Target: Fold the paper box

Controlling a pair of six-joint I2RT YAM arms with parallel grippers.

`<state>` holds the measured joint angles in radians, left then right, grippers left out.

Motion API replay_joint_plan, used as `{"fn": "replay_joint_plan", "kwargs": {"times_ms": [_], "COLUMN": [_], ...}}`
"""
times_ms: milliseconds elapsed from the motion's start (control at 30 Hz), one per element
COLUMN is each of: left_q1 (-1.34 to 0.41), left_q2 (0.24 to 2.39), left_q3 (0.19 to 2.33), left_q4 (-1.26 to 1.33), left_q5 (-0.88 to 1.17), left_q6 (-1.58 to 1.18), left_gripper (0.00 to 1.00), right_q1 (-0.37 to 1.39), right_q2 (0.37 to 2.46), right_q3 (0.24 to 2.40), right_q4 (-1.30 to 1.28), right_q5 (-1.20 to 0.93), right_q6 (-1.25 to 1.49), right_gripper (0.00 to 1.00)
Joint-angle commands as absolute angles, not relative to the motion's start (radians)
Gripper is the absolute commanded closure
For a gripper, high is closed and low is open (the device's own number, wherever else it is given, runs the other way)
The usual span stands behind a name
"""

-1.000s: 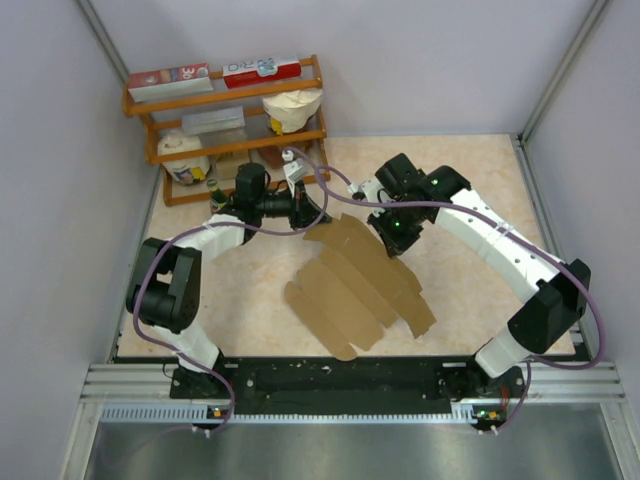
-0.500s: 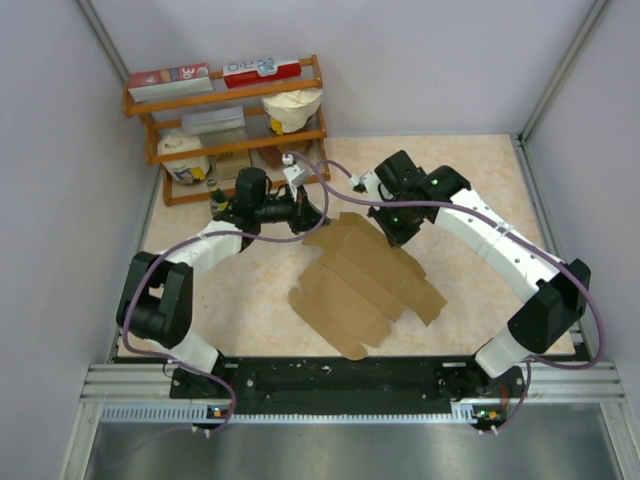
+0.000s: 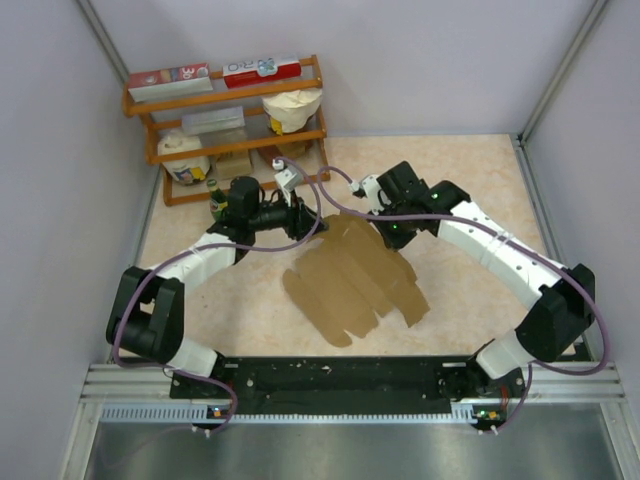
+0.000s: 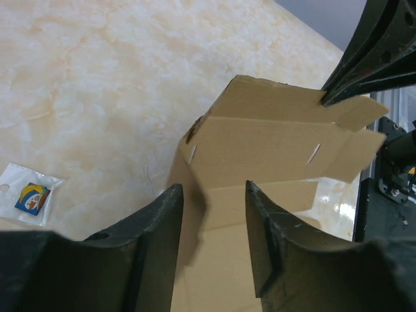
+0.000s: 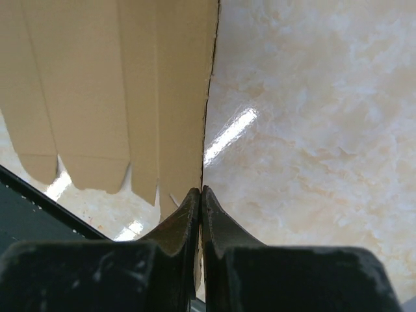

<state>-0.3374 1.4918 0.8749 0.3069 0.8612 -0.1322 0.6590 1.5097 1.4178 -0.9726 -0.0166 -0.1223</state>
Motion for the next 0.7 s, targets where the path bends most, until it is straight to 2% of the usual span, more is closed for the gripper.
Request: {"fn": "replay_joint_plan", "kwargs": {"times_ms": [0,267,500,667], "left_q1": [-0.337,-0.341,-0.345,-0.373], "left_q2": [1.444,1.451,1.517,1.577], "left_q3": [0.894,0.994,1.080,1.146], "left_q4": [0.357,0.342,0.304,0.198], "left_q5": [0.845,0.949,1.037,1.042], "left_q6": [-0.130,-0.089,-0.045,0.037], "left_gripper": [0.46,0.27,0.26,0.30], "right_q1": [0.673,0.673,0.672,0.673], "right_q2": [1.454,1.448,1.450,1.450], "right_q3": [1.413,1.404,1.402,1.407], "right_q4": [-0.911,-0.913,-0.913,-0.913], "right_q5": [-0.029,-0.072,-0.121,-0.133], "right_q6": [-0.147,-0.163,-0.175,-0.181], "right_gripper": [1.00,1.00,1.00,1.00]}}
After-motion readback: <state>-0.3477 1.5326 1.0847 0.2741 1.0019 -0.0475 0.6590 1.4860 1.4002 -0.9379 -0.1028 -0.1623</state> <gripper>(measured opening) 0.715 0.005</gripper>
